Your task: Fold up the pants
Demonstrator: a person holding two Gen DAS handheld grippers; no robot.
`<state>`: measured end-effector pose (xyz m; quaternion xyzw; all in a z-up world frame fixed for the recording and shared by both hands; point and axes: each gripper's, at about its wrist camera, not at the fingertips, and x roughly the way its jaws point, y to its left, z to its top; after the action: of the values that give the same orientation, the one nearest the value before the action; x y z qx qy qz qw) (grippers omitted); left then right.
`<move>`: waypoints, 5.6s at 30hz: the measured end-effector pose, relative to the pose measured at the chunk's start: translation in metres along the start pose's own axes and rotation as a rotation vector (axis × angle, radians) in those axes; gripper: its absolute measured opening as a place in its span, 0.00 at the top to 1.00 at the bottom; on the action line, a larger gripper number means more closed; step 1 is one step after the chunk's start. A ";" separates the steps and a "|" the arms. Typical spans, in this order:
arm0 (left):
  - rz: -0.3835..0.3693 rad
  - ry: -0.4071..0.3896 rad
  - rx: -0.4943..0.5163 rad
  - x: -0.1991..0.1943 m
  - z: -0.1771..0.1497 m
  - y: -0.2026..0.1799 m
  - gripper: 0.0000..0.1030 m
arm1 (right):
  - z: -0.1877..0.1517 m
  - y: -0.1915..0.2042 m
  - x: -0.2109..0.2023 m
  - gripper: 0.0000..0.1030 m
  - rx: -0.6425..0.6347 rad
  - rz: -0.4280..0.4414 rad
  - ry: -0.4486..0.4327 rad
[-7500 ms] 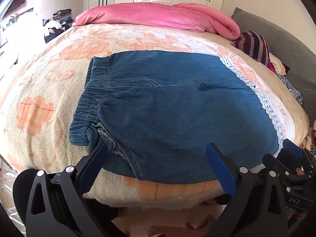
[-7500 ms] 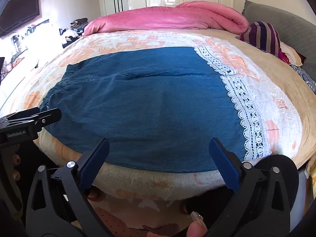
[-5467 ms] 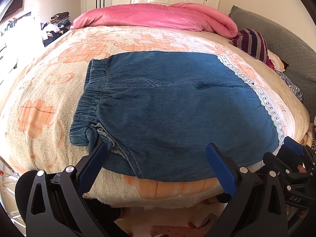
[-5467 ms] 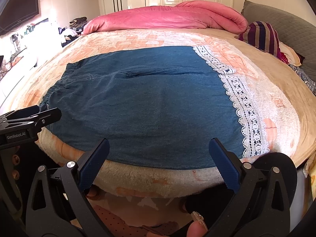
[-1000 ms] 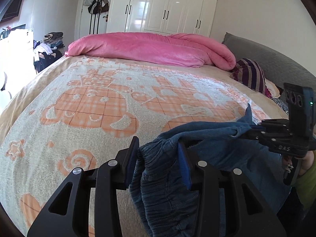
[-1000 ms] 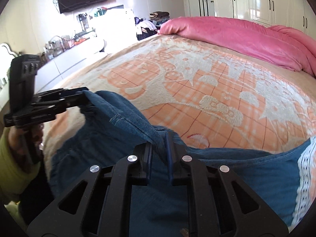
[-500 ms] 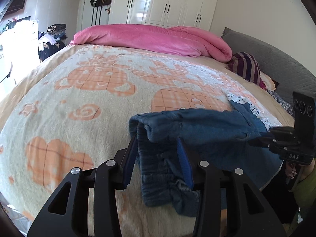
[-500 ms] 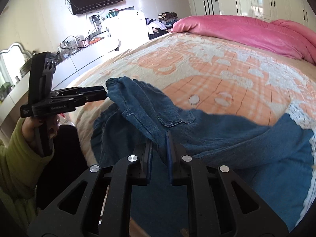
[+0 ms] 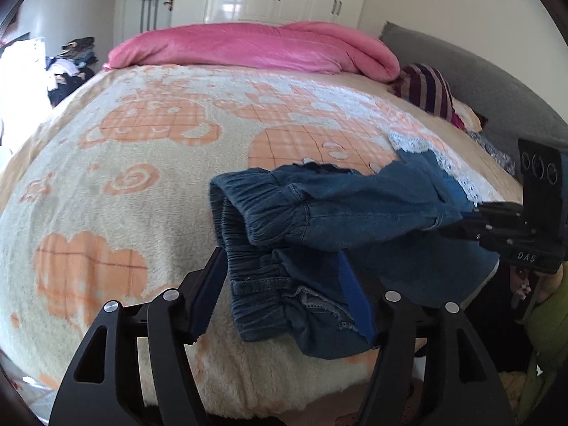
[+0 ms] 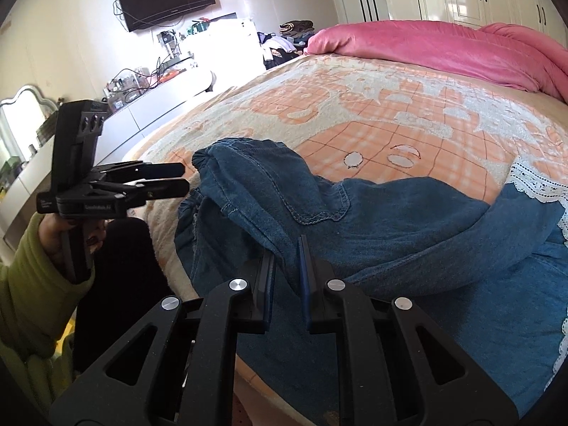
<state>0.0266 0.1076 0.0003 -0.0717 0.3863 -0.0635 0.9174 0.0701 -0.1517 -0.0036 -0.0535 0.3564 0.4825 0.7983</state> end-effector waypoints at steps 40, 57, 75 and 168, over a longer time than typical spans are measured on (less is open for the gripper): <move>-0.178 -0.063 -0.055 -0.038 -0.006 0.032 0.66 | -0.031 0.067 0.003 0.65 -0.319 -0.122 0.062; -0.169 0.065 -0.194 0.029 0.019 0.039 0.66 | -0.044 0.051 0.053 0.84 -0.527 -0.283 0.222; -0.172 0.006 -0.235 -0.013 -0.003 0.049 0.72 | -0.051 0.071 0.011 1.00 -0.360 -0.001 0.148; -0.330 0.185 0.108 0.050 -0.021 -0.160 0.63 | -0.054 -0.102 -0.090 0.21 0.325 -0.281 -0.144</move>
<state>0.0361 -0.0597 -0.0200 -0.0785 0.4480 -0.2399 0.8576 0.0995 -0.2949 -0.0140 0.0613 0.3605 0.3052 0.8793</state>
